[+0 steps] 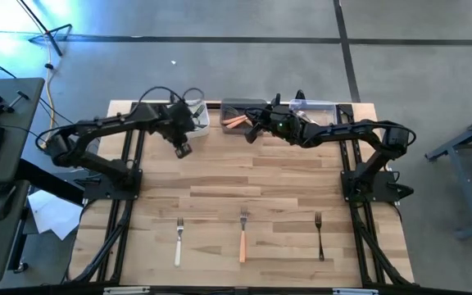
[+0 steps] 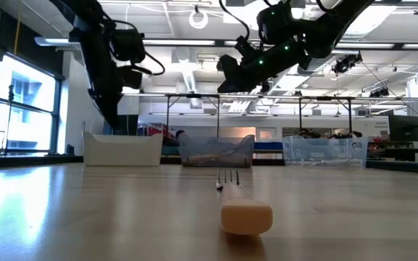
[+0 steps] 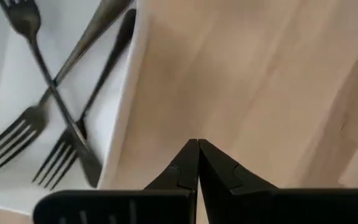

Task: Sort silverware by color (type)
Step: Adjust the white bin, then put the orange fork into the black bin

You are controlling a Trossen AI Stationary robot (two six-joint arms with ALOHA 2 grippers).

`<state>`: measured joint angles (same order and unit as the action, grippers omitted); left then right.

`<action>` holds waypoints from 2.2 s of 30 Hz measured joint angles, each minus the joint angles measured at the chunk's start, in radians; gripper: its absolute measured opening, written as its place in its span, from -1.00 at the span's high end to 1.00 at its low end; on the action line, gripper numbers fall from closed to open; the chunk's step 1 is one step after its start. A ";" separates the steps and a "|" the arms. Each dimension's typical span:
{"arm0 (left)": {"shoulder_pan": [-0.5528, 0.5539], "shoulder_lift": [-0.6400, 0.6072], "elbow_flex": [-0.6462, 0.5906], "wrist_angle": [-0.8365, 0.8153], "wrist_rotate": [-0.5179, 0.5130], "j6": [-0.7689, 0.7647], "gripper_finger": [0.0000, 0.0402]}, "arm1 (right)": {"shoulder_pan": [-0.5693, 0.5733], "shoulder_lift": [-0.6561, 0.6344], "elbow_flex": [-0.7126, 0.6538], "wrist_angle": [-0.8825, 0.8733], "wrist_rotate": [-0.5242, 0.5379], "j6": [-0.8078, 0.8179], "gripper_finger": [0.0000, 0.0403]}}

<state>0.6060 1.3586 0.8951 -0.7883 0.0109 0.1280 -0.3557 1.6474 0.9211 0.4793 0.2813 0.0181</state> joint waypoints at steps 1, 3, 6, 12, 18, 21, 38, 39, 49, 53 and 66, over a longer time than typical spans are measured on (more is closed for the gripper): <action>-0.017 0.006 0.004 -0.005 -0.016 -0.020 1.00 | 0.000 0.000 0.000 -0.003 0.000 0.000 1.00; -0.033 0.023 -0.004 -0.021 -0.082 -0.073 1.00 | 0.000 0.000 0.000 -0.008 0.000 0.000 1.00; -0.017 0.047 -0.034 -0.016 -0.161 -0.120 1.00 | 0.000 0.000 0.000 -0.022 0.000 -0.002 1.00; 0.062 0.068 -0.121 0.093 -0.258 -0.125 1.00 | 0.000 0.000 0.000 -0.035 0.000 -0.004 1.00; 0.128 0.069 -0.139 0.147 -0.363 -0.138 1.00 | 0.000 0.000 0.000 -0.035 0.000 -0.005 1.00; 0.153 0.068 -0.140 0.162 -0.337 -0.127 1.00 | 0.000 0.000 0.000 -0.035 0.001 -0.005 1.00; 0.160 0.008 -0.140 0.157 -0.281 -0.091 1.00 | 0.000 -0.024 0.000 -0.056 -0.036 -0.026 1.00; 0.160 -0.008 -0.139 0.154 -0.282 -0.091 1.00 | 0.000 -0.031 0.000 -0.050 -0.039 -0.026 1.00; 0.125 -0.163 -0.170 0.196 -0.280 -0.094 1.00 | 0.009 -0.058 -0.054 0.023 -0.038 -0.018 1.00; 0.113 -0.216 -0.228 0.243 -0.285 -0.093 1.00 | 0.009 -0.058 -0.068 0.038 -0.038 -0.019 1.00; -0.176 -0.464 -0.420 0.679 -0.283 -0.227 1.00 | 0.110 -0.058 -0.070 -0.058 0.118 -0.081 1.00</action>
<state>0.4303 0.8947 0.4756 -0.1092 -0.2725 -0.0989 -0.2461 1.5895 0.8513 0.4218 0.3992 -0.0627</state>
